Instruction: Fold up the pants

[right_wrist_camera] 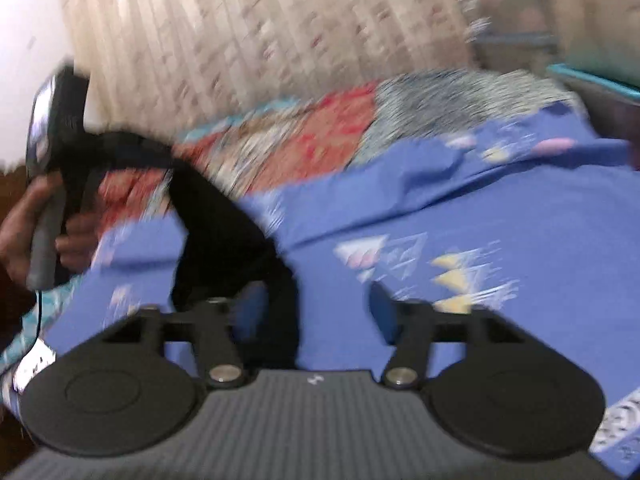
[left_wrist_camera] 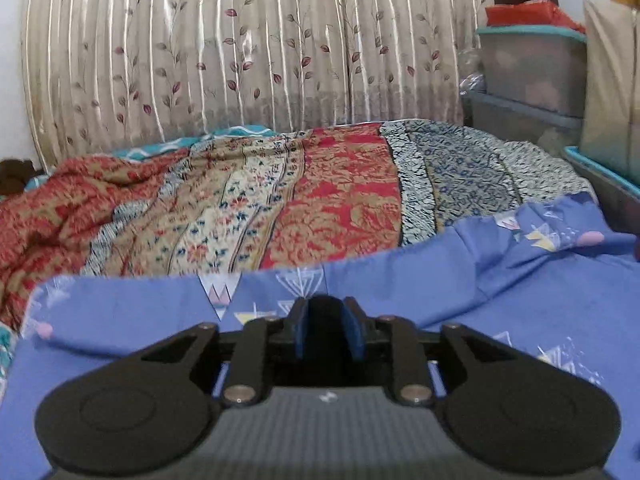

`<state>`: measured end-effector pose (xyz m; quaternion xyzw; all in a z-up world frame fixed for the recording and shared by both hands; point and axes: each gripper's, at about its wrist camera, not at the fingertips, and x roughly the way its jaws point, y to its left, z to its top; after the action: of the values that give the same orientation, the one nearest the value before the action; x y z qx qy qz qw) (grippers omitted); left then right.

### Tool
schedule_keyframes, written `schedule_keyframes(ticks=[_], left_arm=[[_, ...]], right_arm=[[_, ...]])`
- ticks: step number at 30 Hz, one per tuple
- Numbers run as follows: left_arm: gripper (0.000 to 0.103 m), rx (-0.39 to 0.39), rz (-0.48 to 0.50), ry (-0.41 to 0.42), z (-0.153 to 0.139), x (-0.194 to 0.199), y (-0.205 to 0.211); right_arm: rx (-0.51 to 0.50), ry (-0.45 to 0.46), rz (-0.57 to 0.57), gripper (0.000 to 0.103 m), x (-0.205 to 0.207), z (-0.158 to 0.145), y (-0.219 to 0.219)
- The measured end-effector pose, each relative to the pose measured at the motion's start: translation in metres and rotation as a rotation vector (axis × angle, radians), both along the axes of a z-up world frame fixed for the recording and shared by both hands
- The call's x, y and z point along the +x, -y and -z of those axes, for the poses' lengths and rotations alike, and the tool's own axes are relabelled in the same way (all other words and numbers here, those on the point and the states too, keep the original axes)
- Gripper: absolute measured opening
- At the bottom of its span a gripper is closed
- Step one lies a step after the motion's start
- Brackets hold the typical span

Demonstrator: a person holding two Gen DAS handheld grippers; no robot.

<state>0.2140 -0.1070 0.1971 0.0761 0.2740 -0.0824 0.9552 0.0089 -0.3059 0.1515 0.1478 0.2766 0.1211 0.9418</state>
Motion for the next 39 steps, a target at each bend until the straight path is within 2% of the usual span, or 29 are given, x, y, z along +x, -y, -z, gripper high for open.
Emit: schedule_keyframes(ticks=[4, 6, 7, 9, 11, 12, 13, 14, 15, 18, 20, 22, 23, 24, 25, 26, 27, 29, 31, 33, 35, 37, 39], left_arm=[[0.038, -0.052, -0.011, 0.052, -0.011, -0.033, -0.049], [0.046, -0.067, -0.047, 0.091, -0.016, -0.054, -0.081], [0.046, -0.073, -0.066, 0.102, -0.015, -0.064, -0.096], [0.048, -0.078, -0.111, 0.088, -0.003, -0.081, -0.123], [0.048, -0.079, -0.148, 0.038, 0.012, -0.085, -0.138], [0.048, -0.080, -0.164, 0.000, 0.024, -0.088, -0.145], [0.048, -0.083, -0.176, -0.027, 0.033, -0.090, -0.150], [0.048, -0.085, -0.186, -0.061, 0.045, -0.092, -0.153], [0.048, -0.086, -0.188, -0.088, 0.054, -0.092, -0.157], [0.048, -0.075, -0.174, -0.160, 0.081, -0.087, -0.153], [0.048, -0.074, -0.148, -0.202, 0.096, -0.079, -0.143], [0.048, -0.076, -0.112, -0.225, 0.107, -0.073, -0.127], [0.048, -0.083, -0.093, -0.244, 0.111, -0.068, -0.117], [0.048, -0.097, -0.075, -0.265, 0.116, -0.065, -0.109], [0.048, -0.117, -0.055, -0.290, 0.121, -0.060, -0.099], [0.048, -0.134, -0.039, -0.312, 0.125, -0.055, -0.092], [0.049, -0.150, -0.022, -0.335, 0.130, -0.051, -0.082], [0.051, -0.171, 0.006, -0.375, 0.141, -0.045, -0.066], [0.052, -0.186, 0.017, -0.434, 0.154, -0.036, -0.049], [0.052, -0.230, 0.027, -0.493, 0.164, -0.026, -0.037], [0.054, -0.309, 0.012, -0.553, 0.174, -0.013, -0.028], [0.057, -0.363, -0.027, -0.590, 0.181, -0.003, -0.021], [0.054, -0.372, -0.052, -0.607, 0.189, 0.007, -0.012]], right_arm=[[-0.110, -0.034, -0.185, 0.075, 0.056, 0.022, -0.059], [-0.136, -0.056, -0.237, 0.086, 0.087, 0.032, -0.079], [-0.146, -0.075, -0.253, 0.087, 0.104, 0.037, -0.089], [-0.158, -0.140, -0.275, 0.089, 0.141, 0.050, -0.111], [-0.167, -0.241, -0.317, 0.089, 0.167, 0.071, -0.133], [-0.178, -0.300, -0.321, 0.070, 0.168, 0.081, -0.141], [-0.187, -0.366, -0.316, 0.043, 0.170, 0.090, -0.148], [-0.177, -0.413, -0.319, 0.012, 0.171, 0.095, -0.152], [-0.149, -0.415, -0.306, 0.011, 0.172, 0.090, -0.148], [-0.057, -0.237, -0.237, 0.010, 0.153, 0.043, -0.105], [0.002, -0.159, -0.119, 0.010, 0.147, 0.015, -0.055], [-0.017, -0.108, 0.067, 0.011, 0.148, 0.004, -0.001], [-0.051, -0.103, 0.160, 0.016, 0.150, 0.007, 0.023], [-0.077, -0.135, 0.247, 0.037, 0.153, 0.015, 0.048], [-0.090, -0.206, 0.325, 0.052, 0.155, 0.029, 0.070], [-0.091, -0.299, 0.398, 0.057, 0.150, 0.045, 0.093], [-0.067, -0.340, 0.432, 0.057, 0.138, 0.055, 0.110], [0.012, -0.321, 0.406, 0.057, 0.099, 0.064, 0.131], [0.077, -0.297, 0.361, 0.059, 0.057, 0.071, 0.134], [0.163, -0.286, 0.284, 0.071, 0.009, 0.078, 0.135], [0.219, -0.289, 0.218, 0.082, -0.023, 0.083, 0.129], [0.244, -0.308, 0.162, 0.086, -0.049, 0.089, 0.113], [0.280, -0.355, 0.132, 0.086, -0.065, 0.098, 0.096]])
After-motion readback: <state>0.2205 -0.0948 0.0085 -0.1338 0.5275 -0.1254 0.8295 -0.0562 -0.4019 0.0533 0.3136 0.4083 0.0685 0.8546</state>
